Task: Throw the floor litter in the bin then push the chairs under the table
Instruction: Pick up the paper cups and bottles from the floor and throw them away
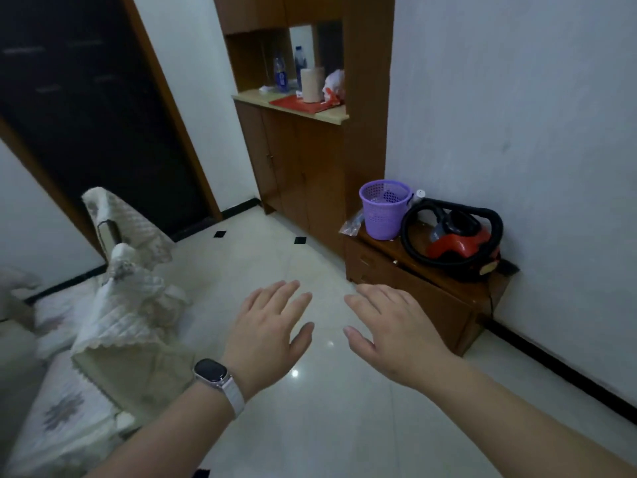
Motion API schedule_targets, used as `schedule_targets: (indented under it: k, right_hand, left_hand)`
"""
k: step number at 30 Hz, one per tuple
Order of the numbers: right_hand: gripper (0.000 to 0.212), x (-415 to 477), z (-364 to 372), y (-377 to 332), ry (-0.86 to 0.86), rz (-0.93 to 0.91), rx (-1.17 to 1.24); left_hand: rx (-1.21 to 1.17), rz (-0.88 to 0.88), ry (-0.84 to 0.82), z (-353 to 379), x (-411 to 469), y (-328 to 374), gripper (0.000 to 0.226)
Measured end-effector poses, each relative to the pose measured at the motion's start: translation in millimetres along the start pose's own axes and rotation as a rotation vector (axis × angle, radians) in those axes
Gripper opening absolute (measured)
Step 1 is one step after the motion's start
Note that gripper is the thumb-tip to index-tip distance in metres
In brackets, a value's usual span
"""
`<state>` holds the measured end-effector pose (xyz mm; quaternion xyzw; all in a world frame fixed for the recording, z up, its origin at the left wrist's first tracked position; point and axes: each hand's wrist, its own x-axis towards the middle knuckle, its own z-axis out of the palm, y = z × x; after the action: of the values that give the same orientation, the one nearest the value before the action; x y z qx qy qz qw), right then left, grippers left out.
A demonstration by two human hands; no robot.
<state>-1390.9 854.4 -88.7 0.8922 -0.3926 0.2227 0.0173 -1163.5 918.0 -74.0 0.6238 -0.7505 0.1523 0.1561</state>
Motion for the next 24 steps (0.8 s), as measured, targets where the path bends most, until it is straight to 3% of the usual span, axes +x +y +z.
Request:
schedule_targets:
  k: [12, 19, 24]
  right_hand:
    - [0.046, 182, 86, 46, -0.051, -0.058, -0.048]
    - [0.046, 320, 117, 41, -0.07, -0.111, -0.143]
    - [0.046, 383, 150, 34, -0.007, -0.126, -0.079]
  left_hand:
    - [-0.038, -0.113, 0.062, 84, 111, -135, 0.044]
    - [-0.052, -0.172, 0.07, 112, 191, -241, 0.045]
    - [-0.05, -0.251, 0.065, 122, 218, -293, 0.045]
